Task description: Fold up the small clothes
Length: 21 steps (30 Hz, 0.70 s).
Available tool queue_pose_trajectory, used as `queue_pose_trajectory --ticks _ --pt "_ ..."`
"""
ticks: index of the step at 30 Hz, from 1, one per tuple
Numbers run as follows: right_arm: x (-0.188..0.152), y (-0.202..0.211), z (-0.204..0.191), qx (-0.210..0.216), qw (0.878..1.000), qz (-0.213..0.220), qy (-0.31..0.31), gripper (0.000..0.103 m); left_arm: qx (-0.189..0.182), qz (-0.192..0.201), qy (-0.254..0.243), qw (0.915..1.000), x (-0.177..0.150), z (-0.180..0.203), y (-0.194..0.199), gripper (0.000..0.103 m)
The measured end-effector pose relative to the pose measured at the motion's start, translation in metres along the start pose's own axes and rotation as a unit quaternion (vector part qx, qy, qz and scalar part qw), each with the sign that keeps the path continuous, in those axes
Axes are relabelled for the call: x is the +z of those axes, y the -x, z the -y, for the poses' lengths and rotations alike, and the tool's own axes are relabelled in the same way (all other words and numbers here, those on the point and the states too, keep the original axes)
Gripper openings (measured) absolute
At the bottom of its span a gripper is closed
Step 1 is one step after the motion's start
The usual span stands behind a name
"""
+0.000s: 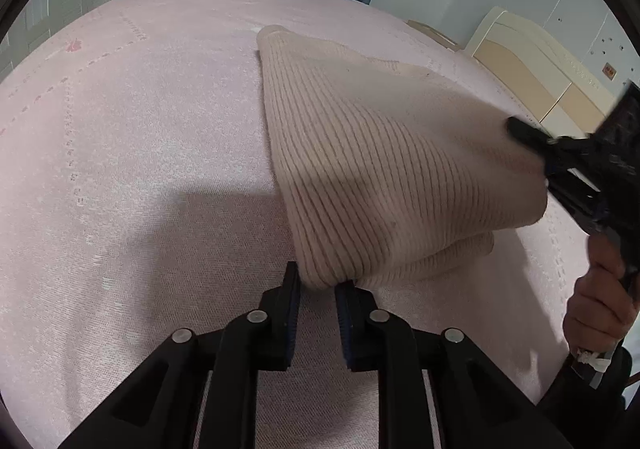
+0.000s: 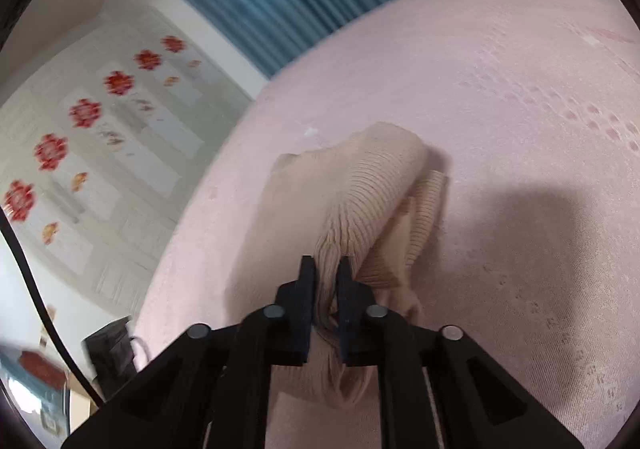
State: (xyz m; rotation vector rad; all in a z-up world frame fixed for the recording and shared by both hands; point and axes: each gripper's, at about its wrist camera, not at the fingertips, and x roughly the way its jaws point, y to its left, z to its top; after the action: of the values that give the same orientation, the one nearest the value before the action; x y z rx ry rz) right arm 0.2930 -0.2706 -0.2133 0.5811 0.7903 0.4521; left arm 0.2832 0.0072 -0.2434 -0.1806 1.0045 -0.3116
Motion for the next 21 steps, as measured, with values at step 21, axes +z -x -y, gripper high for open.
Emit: queue_pose_trajectory --ticks 21 --pt "-0.013 0.015 0.000 -0.051 0.998 -0.032 0.006 0.033 -0.028 0.045 -0.001 0.9986 0.005 0.002 0.035 0.036"
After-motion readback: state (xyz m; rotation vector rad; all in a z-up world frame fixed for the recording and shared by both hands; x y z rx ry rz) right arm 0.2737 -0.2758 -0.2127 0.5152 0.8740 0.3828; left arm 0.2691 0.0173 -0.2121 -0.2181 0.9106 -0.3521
